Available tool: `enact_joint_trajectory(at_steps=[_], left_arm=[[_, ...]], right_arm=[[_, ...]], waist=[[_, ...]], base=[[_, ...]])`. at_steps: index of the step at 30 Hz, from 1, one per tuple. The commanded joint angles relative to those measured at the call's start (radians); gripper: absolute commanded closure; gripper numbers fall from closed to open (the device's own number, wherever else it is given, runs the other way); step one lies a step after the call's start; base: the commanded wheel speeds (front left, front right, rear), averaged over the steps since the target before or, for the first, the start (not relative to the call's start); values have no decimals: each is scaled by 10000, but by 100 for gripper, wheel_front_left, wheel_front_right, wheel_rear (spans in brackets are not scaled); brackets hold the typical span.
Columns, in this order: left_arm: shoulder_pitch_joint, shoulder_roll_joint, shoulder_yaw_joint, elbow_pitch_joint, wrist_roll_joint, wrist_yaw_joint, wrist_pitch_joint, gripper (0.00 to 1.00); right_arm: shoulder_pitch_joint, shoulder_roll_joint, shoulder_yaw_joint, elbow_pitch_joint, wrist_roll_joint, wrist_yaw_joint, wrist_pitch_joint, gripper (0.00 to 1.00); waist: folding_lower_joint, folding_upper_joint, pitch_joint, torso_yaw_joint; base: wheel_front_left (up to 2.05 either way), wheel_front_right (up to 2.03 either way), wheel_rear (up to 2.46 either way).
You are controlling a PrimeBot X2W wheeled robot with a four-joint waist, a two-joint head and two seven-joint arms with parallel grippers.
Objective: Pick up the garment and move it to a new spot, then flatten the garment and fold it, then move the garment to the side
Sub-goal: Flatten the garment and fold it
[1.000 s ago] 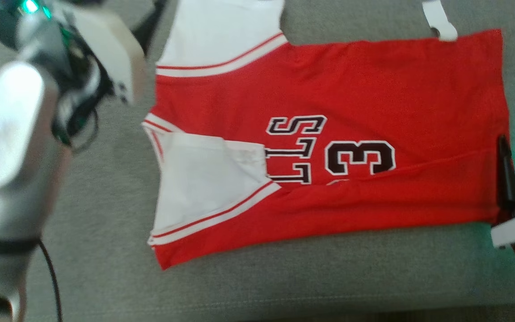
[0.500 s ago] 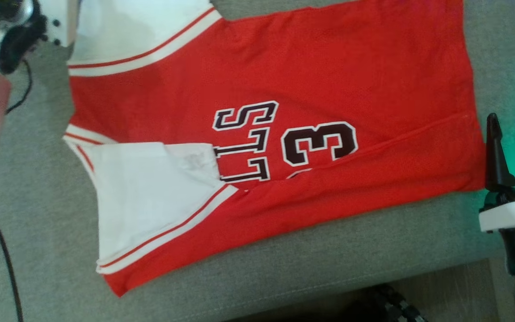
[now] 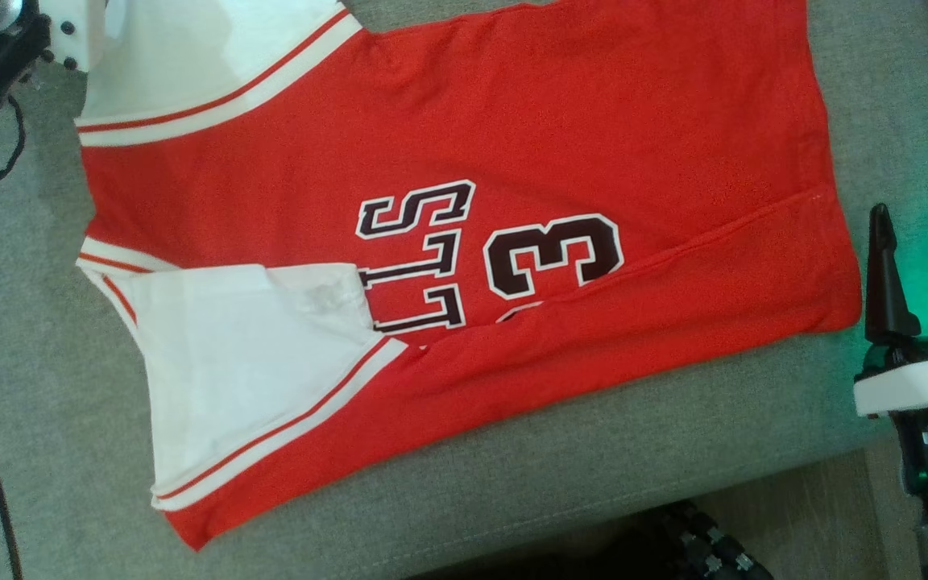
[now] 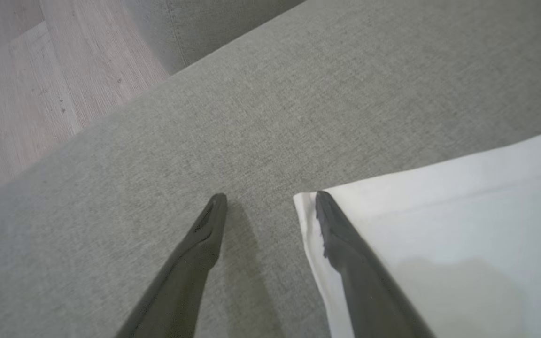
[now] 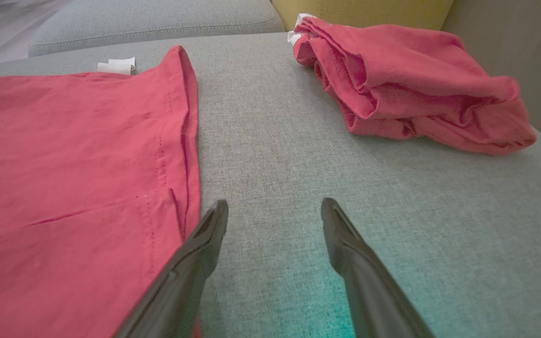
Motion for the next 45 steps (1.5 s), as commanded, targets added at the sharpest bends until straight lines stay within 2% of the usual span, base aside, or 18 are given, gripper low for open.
enact_joint_trajectory(at_steps=[1, 3, 4, 5, 6, 10, 16, 22, 28, 32, 45], left_arm=[[-396, 482, 136, -161, -49, 5, 55, 0], [-433, 533, -105, -119, -125, 5, 202, 0], [-455, 576, -232, -110, -130, 5, 249, 19], [-466, 621, -390, -88, -253, 5, 317, 82], [-457, 635, -505, -98, -330, 5, 406, 100], [-481, 742, -866, -337, -760, 5, 541, 100], [-665, 847, -1234, -745, -843, 5, -473, 100], [-705, 784, -1704, -1248, -1224, 4, -992, 100], [-729, 744, -2220, -1916, -1518, 4, -1163, 100], [-756, 804, -2432, -2303, -1607, 4, -1182, 100], [-681, 947, -2835, -3393, -1703, 4, -1211, 100]], right_arm=[[-16, -116, 149, -220, -27, -9, -133, 0], [-28, -111, 134, -196, -27, -9, -145, 0], [-32, -114, 117, -188, -28, -9, -147, 0], [-31, -120, 70, -180, -34, -9, -149, 0], [-27, -122, 52, -180, -37, -9, -146, 0], [-41, -123, 12, -231, -61, -9, -140, 0], [-484, -198, 210, -434, 21, -9, -10, 0], [-1924, -537, 922, -278, 708, -9, 1224, 0], [-3588, -922, 1400, 865, 1243, -9, 2746, 0], [-4273, -1040, 1625, 1620, 1324, -9, 3258, 0], [-6020, -1106, 2385, 4163, 1318, -9, 3498, 0]], waist=[[0, 0, 7, -19], [0, 0, -2, -47], [0, 0, -12, -57], [0, 0, -39, -63], [0, 0, -55, -60], [0, 0, -114, -18], [0, 0, -378, 127], [0, 0, -814, 385], [0, 0, -1064, 800], [0, 0, -1071, 985], [0, 0, -983, 1482]], base=[[0, 0, 0], [0, 0, 0], [0, 0, 0], [0, 0, 0], [0, 0, 0], [0, 0, 0], [0, 0, 0], [0, 0, 0], [0, 0, 0], [0, 0, 0], [0, 0, 0]])
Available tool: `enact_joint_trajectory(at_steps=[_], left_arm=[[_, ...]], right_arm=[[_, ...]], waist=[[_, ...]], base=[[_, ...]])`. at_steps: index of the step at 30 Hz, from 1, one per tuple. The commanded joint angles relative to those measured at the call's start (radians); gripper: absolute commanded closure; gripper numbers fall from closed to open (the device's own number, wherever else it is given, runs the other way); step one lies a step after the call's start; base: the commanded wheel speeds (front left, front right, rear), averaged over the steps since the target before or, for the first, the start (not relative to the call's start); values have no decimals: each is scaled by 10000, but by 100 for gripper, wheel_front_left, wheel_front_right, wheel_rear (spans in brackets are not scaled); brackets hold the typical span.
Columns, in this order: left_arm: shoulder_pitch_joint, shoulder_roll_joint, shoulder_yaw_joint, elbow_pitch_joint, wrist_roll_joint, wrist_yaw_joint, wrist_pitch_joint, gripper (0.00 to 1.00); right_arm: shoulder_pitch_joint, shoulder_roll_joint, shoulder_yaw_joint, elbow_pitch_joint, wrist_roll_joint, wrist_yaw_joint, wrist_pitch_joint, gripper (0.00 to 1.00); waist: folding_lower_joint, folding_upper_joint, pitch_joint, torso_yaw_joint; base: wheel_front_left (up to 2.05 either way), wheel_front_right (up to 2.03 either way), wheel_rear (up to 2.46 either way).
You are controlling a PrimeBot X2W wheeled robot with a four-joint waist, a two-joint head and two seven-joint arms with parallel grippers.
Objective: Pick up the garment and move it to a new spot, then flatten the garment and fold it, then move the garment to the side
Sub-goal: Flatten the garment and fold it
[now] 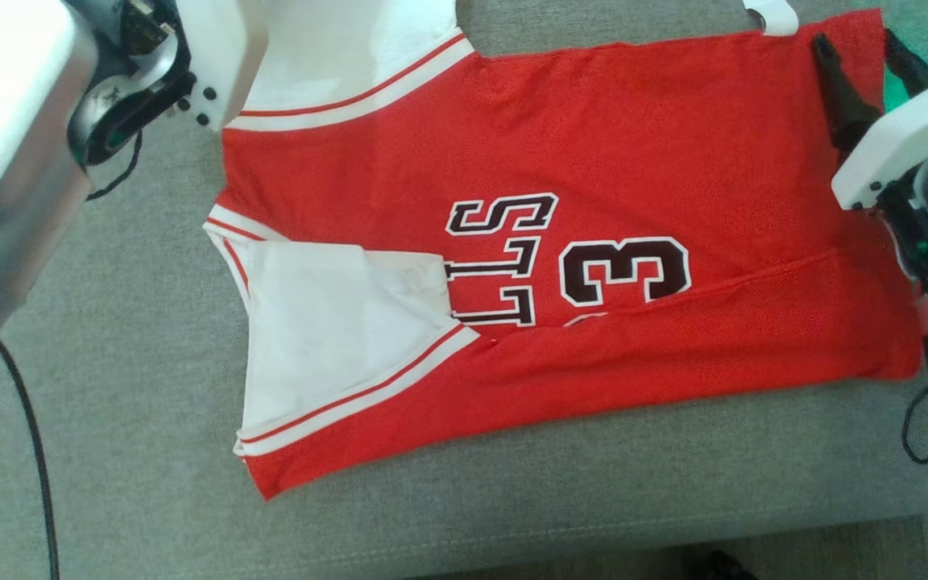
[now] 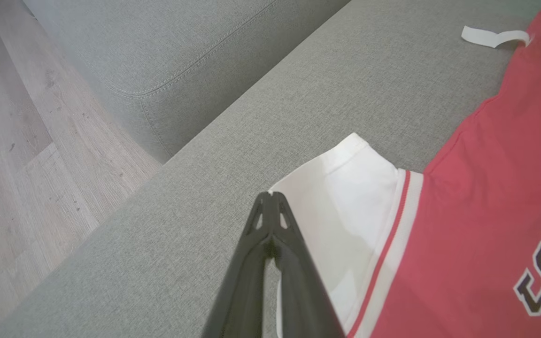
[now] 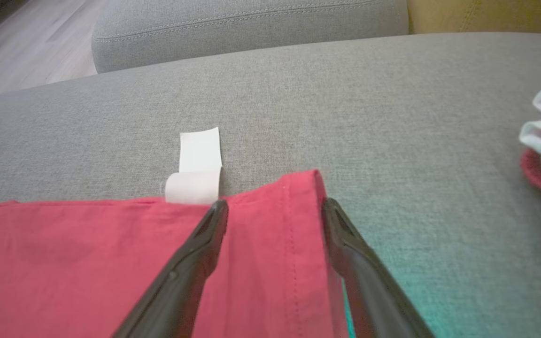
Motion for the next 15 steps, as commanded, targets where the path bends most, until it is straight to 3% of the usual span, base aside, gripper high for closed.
enact_joint_trajectory(at_steps=[1, 13, 15], left_arm=[[-477, 454, 365, -283, -84, 14, -64, 100], [-441, 467, 241, -349, -142, 14, -123, 100], [-435, 472, 212, -325, -155, 14, -147, 100]], right_arm=[[-216, -78, 143, -213, 26, -9, -64, 0], [-785, -161, 730, 489, 333, -9, -565, 0], [-855, -194, 780, 572, 354, -9, -640, 16]], waist=[[0, 0, -10, 28], [0, 0, -104, 149], [0, 0, -115, 162]], base=[[0, 0, 0], [0, 0, 0], [0, 0, 0]])
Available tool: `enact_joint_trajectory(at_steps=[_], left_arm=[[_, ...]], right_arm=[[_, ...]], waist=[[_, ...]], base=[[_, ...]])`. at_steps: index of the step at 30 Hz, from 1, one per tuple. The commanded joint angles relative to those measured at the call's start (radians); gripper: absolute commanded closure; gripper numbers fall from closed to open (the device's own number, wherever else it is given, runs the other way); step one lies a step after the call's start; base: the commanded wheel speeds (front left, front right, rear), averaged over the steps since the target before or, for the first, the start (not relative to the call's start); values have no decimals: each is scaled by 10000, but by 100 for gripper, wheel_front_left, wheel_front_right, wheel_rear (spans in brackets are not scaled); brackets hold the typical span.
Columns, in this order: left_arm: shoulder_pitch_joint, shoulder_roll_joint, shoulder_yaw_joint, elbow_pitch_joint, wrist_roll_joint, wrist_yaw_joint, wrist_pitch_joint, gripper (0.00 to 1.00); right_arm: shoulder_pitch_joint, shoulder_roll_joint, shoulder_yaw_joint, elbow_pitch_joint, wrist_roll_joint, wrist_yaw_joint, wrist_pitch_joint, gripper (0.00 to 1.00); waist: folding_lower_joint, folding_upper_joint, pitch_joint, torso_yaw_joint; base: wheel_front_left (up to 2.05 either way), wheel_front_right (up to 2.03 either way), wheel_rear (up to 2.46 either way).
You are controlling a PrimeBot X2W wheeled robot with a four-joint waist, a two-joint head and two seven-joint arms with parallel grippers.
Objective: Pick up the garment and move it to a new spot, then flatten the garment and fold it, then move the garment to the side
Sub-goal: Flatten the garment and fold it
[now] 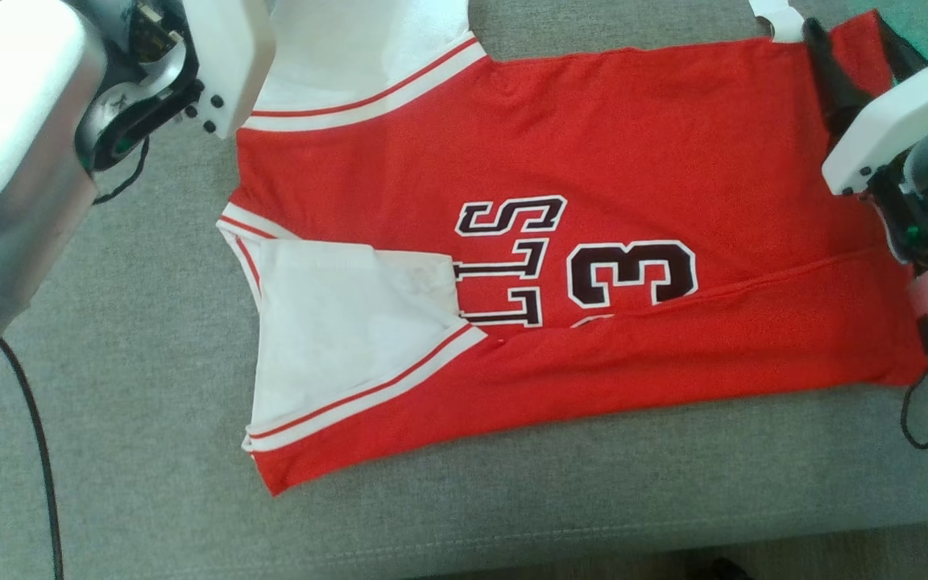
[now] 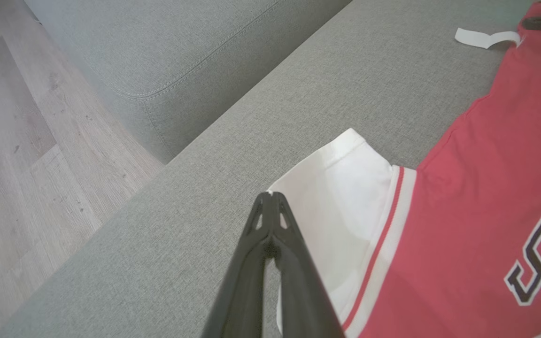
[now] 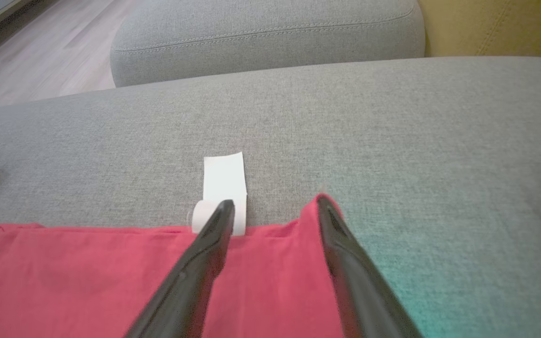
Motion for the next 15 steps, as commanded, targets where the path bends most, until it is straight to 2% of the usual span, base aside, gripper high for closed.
enact_joint_trajectory(at_steps=[1, 2, 3, 5, 15], left_arm=[[-440, 453, 392, -197, -64, 14, -67, 100], [-442, 456, 382, -184, -71, 14, -77, 100], [-446, 459, 373, -171, -78, 14, -86, 100], [-455, 466, 364, -147, -90, 14, -110, 100], [-543, 599, 392, -57, 108, 49, -683, 100]], right_arm=[[-220, -129, 111, -250, 105, -9, -127, 35], [-249, -146, 135, -214, 117, -9, -148, 53], [-276, -166, 158, -175, 127, -9, -167, 65], [-326, -204, 199, -100, 142, -9, -205, 100], [-641, -346, 5, 127, 114, -9, -686, 100]], waist=[[0, 0, -5, 9], [0, 0, -9, 14], [0, 0, -13, 19], [0, 0, -17, 26], [0, 0, 6, 17]], base=[[0, 0, 0], [0, 0, 0], [0, 0, 0], [0, 0, 0], [0, 0, 0]])
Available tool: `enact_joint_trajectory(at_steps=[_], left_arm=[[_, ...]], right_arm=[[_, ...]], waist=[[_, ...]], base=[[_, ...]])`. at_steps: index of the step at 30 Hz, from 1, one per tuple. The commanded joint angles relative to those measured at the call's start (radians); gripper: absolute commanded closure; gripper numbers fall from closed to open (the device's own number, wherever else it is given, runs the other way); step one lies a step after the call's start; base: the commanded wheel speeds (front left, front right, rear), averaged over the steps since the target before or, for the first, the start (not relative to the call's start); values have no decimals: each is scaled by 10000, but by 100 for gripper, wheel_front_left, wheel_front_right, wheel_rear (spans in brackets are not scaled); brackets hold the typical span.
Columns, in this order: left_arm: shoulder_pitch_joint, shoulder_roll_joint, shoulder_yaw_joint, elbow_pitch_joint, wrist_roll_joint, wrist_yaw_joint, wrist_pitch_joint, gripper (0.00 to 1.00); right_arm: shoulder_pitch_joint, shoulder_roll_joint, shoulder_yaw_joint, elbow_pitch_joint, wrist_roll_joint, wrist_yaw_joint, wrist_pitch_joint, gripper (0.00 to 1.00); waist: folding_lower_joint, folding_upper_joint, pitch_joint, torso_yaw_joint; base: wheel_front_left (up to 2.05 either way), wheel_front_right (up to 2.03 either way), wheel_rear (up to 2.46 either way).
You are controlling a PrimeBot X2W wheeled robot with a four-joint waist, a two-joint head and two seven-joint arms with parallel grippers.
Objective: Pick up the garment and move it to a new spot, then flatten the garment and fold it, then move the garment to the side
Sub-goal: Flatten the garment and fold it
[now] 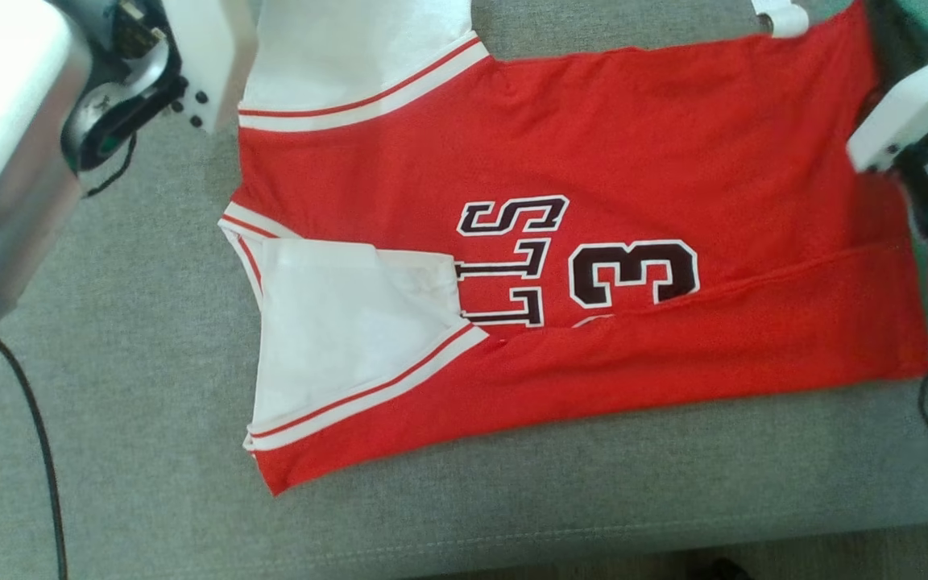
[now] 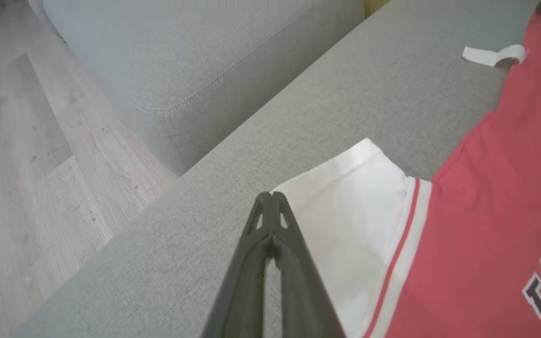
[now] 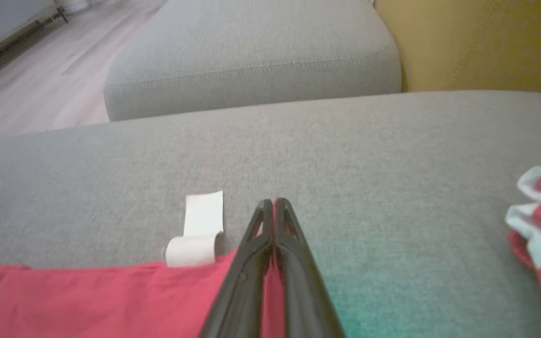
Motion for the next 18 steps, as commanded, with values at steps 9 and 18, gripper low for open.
enact_joint_trajectory(at_steps=[9, 18], left_arm=[[-962, 421, 1051, 405, 352, 478, -1864, 100], [-426, 3, 1572, 500, -814, 398, -2280, 100]], right_arm=[[-720, -212, -942, -165, 725, -9, -439, 100], [-67, -520, -1460, -813, 1387, -9, -277, 100]], waist=[[0, 0, -4, -5], [0, 0, -246, 399]], base=[[0, 0, 0], [0, 0, 0]])
